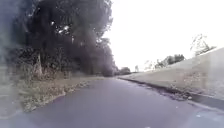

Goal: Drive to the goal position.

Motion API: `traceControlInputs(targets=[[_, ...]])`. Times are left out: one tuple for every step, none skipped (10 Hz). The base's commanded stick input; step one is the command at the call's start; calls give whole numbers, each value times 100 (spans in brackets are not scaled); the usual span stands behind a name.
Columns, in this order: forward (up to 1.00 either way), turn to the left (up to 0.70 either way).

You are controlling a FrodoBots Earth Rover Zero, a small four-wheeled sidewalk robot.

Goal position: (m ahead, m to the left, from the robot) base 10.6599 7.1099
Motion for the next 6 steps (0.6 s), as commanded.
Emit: traceControlInputs(targets=[[100, 0], [100, 0], [100, 0], [100, 0], [100, 0], [100, 0]])
